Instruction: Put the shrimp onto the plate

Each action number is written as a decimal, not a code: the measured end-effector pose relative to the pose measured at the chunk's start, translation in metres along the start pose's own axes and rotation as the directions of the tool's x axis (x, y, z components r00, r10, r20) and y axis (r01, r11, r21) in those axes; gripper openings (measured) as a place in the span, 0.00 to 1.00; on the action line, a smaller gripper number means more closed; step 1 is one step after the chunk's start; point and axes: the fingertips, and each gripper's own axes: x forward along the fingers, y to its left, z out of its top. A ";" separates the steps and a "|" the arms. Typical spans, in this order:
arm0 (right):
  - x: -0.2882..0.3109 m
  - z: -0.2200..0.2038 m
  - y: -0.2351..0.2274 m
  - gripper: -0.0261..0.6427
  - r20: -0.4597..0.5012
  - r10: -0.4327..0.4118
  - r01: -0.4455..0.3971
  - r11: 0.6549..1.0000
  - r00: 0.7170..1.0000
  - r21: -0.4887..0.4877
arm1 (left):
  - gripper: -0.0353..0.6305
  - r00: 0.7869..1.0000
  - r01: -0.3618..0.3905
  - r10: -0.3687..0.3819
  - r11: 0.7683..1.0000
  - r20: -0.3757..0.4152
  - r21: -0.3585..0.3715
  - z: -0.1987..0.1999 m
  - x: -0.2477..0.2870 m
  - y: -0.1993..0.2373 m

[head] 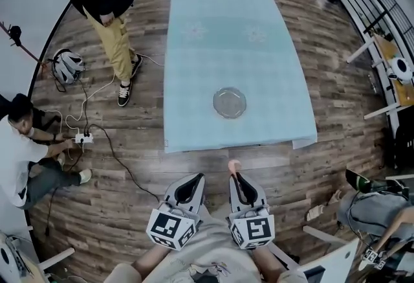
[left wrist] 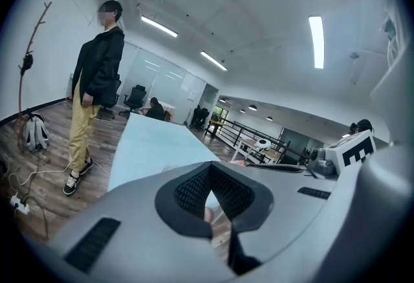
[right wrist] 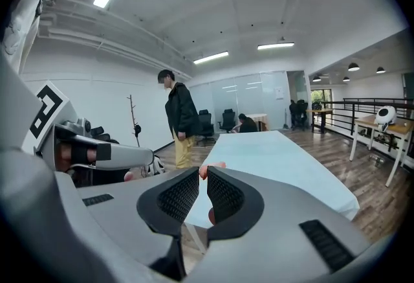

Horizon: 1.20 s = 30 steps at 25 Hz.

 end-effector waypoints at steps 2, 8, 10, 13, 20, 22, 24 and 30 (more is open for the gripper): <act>0.013 0.003 0.000 0.12 -0.001 -0.010 0.010 1.000 1.000 0.011 | 0.05 1.000 0.016 -0.016 1.000 -0.005 0.003 0.004 0.005 0.011; 0.032 0.013 -0.005 0.12 -0.010 -0.040 0.040 0.999 0.999 0.028 | 0.05 0.998 0.049 -0.050 0.999 -0.030 -0.012 0.008 0.020 0.026; 0.037 0.013 -0.011 0.12 -0.012 -0.047 0.047 0.999 0.999 0.025 | 0.05 0.998 0.049 -0.049 0.999 -0.031 -0.010 0.008 0.027 0.030; 0.045 0.014 -0.019 0.12 -0.016 -0.050 0.051 0.999 0.999 0.018 | 0.05 0.998 0.051 -0.051 0.999 -0.036 -0.007 0.009 0.038 0.034; 0.067 0.026 -0.048 0.12 -0.008 -0.024 0.024 1.000 1.000 -0.004 | 0.05 0.999 0.012 -0.012 1.000 -0.037 -0.003 0.021 0.069 0.040; 0.076 0.030 -0.062 0.12 -0.009 -0.009 0.009 1.000 1.000 -0.012 | 0.05 0.999 0.004 -0.004 1.000 -0.042 -0.003 0.023 0.086 0.038; 0.086 0.035 -0.077 0.12 -0.011 0.012 -0.012 1.000 1.000 -0.026 | 0.05 0.999 0.002 -0.002 1.000 -0.049 0.000 0.026 0.107 0.035; 0.127 0.039 -0.112 0.12 -0.037 0.087 -0.089 0.995 0.996 -0.050 | 0.05 0.997 -0.042 0.042 0.999 -0.060 0.003 0.034 0.160 0.040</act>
